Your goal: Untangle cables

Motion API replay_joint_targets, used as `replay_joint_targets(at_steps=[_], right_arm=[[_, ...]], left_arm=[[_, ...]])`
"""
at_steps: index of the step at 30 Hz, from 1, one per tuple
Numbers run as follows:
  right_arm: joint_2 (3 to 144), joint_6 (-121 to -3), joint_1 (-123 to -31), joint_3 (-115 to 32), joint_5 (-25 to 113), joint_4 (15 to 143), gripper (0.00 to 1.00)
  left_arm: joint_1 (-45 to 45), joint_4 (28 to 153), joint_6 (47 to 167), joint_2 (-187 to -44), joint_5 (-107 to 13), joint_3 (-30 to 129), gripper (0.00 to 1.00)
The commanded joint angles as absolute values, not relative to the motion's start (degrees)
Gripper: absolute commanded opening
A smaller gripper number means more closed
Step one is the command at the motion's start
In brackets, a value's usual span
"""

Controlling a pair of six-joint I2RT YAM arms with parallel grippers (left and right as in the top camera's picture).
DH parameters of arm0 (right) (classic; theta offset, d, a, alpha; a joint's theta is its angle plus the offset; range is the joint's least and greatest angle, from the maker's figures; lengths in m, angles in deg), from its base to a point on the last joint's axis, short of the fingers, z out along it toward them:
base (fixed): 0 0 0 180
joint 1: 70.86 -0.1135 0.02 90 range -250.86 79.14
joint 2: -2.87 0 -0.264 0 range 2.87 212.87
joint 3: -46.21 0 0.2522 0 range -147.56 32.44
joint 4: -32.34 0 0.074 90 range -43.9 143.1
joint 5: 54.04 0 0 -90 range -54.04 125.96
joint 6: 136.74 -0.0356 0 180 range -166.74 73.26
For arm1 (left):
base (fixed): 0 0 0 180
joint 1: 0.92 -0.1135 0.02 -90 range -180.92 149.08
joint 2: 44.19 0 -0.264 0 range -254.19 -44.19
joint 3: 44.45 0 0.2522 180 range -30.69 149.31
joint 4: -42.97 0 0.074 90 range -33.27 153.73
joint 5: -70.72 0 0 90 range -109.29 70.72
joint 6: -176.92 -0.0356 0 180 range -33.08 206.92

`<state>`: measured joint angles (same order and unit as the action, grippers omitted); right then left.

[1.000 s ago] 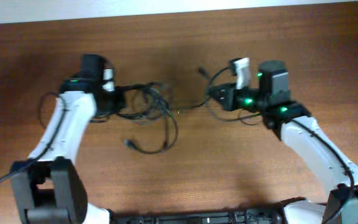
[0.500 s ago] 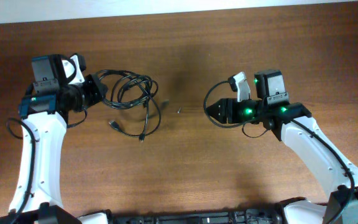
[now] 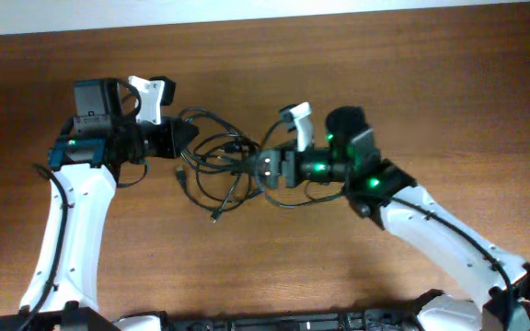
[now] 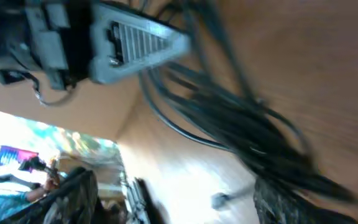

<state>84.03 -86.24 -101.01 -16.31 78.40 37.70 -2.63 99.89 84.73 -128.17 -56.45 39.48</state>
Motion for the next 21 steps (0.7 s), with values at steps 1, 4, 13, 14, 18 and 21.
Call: replay_joint_targets(at_steps=[1, 4, 13, 14, 18, 21], right_arm=[[83.00, -97.50, -107.04, -16.85, 66.66, 34.72, 0.78], [83.07, -105.26, -111.26, -16.85, 56.30, 34.72, 0.77], [87.03, -114.99, -115.11, -16.85, 36.47, 30.22, 0.77], [87.73, -114.99, -115.11, -16.85, 36.47, 29.30, 0.74], [88.86, -114.99, -115.04, -16.85, 34.57, 28.47, 0.49], [88.86, -114.96, -115.04, -16.85, 30.97, 28.47, 0.33]], left_arm=[[-1.52, 99.14, 83.37, -126.71, -58.92, 39.70, 0.00], [-0.89, 99.16, 83.48, -126.71, -58.97, 39.70, 0.00], [4.01, 99.38, 84.73, -126.64, -60.04, 39.70, 0.00], [4.53, 99.64, 84.73, -126.53, -60.04, 39.70, 0.00], [4.95, 100.26, 84.73, -126.05, -60.04, 39.72, 0.00], [4.95, 101.00, 84.73, -124.65, -60.06, 39.72, 0.00]])
